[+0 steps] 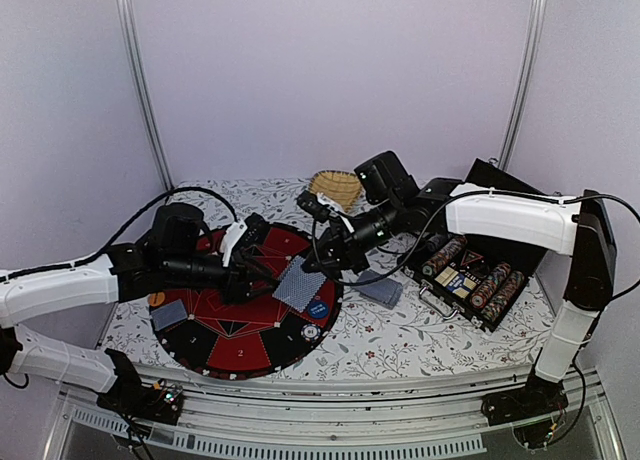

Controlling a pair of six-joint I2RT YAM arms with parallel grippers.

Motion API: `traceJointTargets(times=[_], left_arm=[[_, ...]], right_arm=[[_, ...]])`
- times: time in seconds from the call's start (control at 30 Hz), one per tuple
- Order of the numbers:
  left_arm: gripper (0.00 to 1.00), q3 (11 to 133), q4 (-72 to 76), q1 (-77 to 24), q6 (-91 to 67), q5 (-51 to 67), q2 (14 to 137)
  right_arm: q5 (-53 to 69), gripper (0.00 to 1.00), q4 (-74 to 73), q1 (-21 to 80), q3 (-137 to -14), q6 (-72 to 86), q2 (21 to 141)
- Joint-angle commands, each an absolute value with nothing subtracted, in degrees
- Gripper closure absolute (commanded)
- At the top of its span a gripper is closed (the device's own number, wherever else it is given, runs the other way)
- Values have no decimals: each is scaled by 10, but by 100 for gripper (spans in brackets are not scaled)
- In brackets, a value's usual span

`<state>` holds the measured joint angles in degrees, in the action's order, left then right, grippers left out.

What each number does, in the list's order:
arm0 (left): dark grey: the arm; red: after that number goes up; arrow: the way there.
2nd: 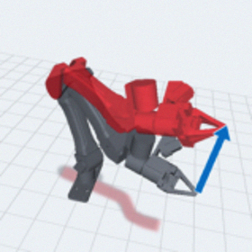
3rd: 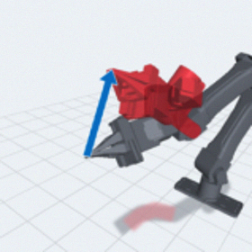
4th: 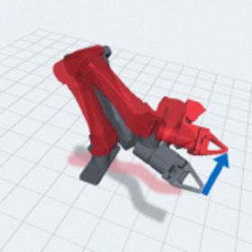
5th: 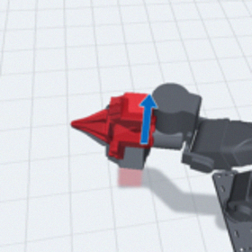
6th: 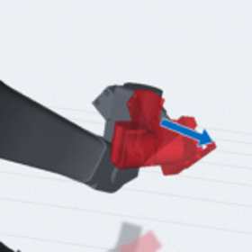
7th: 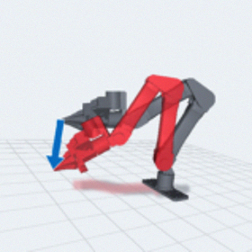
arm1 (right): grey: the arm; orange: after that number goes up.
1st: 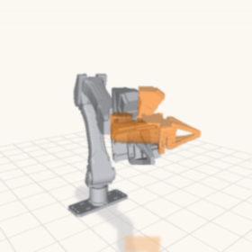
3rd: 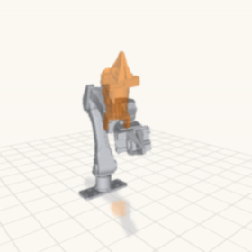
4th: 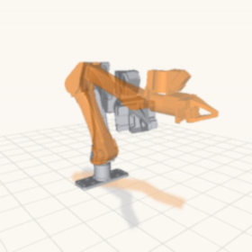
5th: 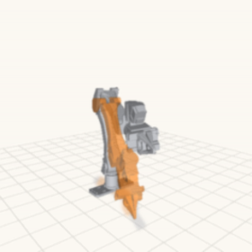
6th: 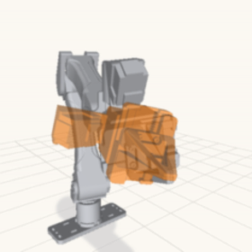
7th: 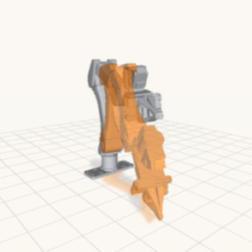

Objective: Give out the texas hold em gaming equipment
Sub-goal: Pass from the right arm to the left

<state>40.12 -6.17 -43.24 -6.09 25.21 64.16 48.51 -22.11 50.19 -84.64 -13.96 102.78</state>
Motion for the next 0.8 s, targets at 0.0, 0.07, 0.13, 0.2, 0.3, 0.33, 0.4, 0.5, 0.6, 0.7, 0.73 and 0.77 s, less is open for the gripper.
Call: traceJointTargets(times=[0.0, 0.07, 0.13, 0.2, 0.3, 0.33, 0.4, 0.5, 0.6, 0.7, 0.73, 0.77], left_arm=[[55, 392, -2, -445, -73, 278, 657], [55, 388, 9, -449, -76, 284, 664], [55, 386, 22, -453, -76, 290, 677], [59, 393, 33, -456, -71, 284, 696], [77, 418, 55, -456, -69, 278, 732], [82, 424, 67, -457, -72, 283, 744], [87, 434, 96, -457, -75, 297, 770], [72, 460, 104, -456, -77, 289, 813], [62, 484, 102, -455, -80, 253, 846], [55, 494, 130, -453, -93, 226, 864], [53, 497, 138, -453, -96, 227, 870], [51, 499, 144, -453, -98, 228, 877]], right_arm=[[481, 98, -200, 502, -834, -129, 1000], [474, 98, -196, 502, -831, -129, 997], [466, 98, -189, 498, -824, -123, 993], [449, 98, -177, 491, -809, -112, 985], [421, 98, -141, 469, -765, -85, 964], [417, 98, -120, 458, -749, -66, 955], [406, 98, -88, 446, -717, -43, 939], [368, 98, -67, 433, -675, -10, 923], [349, 98, -29, 411, -628, 42, 907], [358, 98, 30, 391, -581, 87, 890], [361, 98, 46, 388, -571, 101, 886], [359, 98, 55, 386, -564, 114, 883]])
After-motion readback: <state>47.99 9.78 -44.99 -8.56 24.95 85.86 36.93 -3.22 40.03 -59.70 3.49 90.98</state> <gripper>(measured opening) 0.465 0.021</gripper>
